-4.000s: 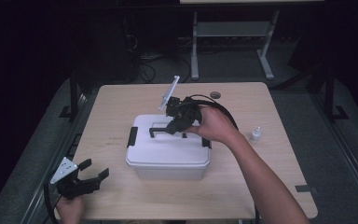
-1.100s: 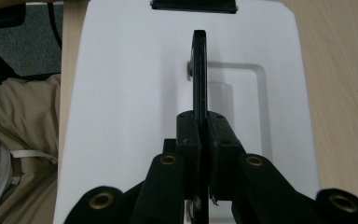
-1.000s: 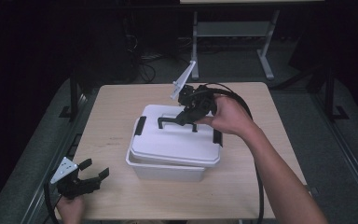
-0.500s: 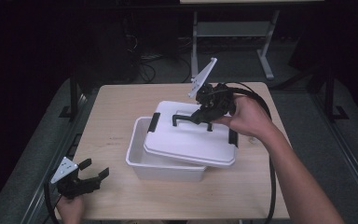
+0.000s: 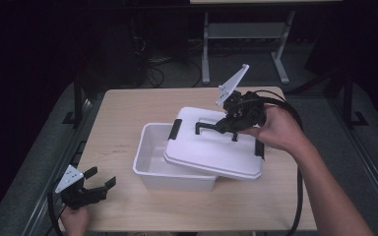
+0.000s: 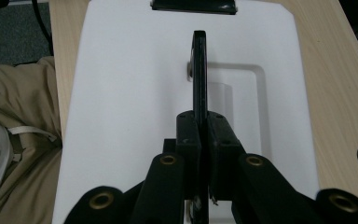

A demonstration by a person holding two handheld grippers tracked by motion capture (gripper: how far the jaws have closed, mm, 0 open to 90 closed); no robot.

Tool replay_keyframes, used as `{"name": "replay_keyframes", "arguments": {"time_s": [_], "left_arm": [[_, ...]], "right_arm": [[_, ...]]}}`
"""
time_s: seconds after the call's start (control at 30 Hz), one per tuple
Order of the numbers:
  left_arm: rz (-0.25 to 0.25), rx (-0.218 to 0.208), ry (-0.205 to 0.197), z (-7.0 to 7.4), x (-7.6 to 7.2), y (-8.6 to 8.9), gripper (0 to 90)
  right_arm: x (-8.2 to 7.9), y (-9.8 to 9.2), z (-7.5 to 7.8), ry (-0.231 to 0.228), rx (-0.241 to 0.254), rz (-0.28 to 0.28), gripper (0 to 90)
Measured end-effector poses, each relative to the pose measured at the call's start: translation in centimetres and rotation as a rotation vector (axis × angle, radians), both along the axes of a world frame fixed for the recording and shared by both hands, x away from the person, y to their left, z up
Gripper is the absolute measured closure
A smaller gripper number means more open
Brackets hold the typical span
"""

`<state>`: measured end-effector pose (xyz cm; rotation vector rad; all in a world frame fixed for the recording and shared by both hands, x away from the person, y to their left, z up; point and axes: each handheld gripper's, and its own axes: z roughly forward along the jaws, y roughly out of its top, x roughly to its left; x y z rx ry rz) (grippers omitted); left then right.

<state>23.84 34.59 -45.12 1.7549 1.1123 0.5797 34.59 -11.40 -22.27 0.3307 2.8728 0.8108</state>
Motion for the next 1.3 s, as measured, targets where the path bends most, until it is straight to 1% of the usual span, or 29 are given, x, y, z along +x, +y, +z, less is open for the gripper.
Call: {"name": "replay_keyframes", "arguments": {"time_s": [0.07, 0.13, 0.23, 0.27, 0.33, 0.4, 0.63, 0.73, 0.77, 0.87, 0.93, 1.3], "left_arm": [[0.001, 0.002, 0.002, 0.0, 0.0, 0.0, 13.0], [0.002, 0.001, 0.001, 0.0, 0.0, -0.1, 13.0], [0.003, 0.003, 0.001, 0.0, 0.0, -0.1, 13.0], [0.004, 0.003, 0.001, 0.0, 0.0, -0.1, 13.0], [0.005, 0.0, -0.001, 0.0, -0.1, -0.1, 13.0], [0.007, 0.001, -0.001, 0.0, -0.1, -0.1, 13.0], [0.01, 0.004, 0.001, 0.0, -0.2, 0.0, 13.0], [0.012, 0.003, 0.0, 0.0, -0.2, 0.1, 13.0], [0.013, 0.002, 0.002, 0.0, -0.1, 0.1, 13.0], [0.016, 0.002, 0.001, 0.0, -0.1, 0.2, 13.0], [0.016, 0.003, 0.0, 0.0, -0.2, 0.2, 13.0], [0.02, 0.004, 0.002, 0.0, -0.3, 0.4, 13.0]], "right_arm": [[-0.2, -0.5, 0.1, 0.0, 0.002, -0.008, 84.7], [-0.4, -1.1, 0.2, -0.01, 0.008, -0.011, 84.7], [-0.8, -1.9, 0.3, -0.008, 0.006, -0.027, 84.7], [-1.0, -2.5, 0.4, -0.008, 0.008, -0.035, 84.7], [-1.1, -2.7, 0.4, -0.008, 0.009, -0.038, 84.7], [-1.3, -3.3, 0.3, -0.008, 0.009, -0.05, 84.6], [-1.9, -5.7, -0.2, -0.006, 0.023, -0.083, 84.7], [-2.3, -7.0, -0.5, 0.004, 0.032, -0.102, 84.7], [-2.3, -7.0, -0.5, 0.004, 0.032, -0.102, 84.7], [-2.6, -7.9, -0.9, 0.004, 0.034, -0.111, 84.7], [-2.7, -8.1, -0.9, 0.002, 0.034, -0.113, 84.7], [-3.8, -11.0, -1.8, 0.006, 0.045, -0.144, 84.7]]}}
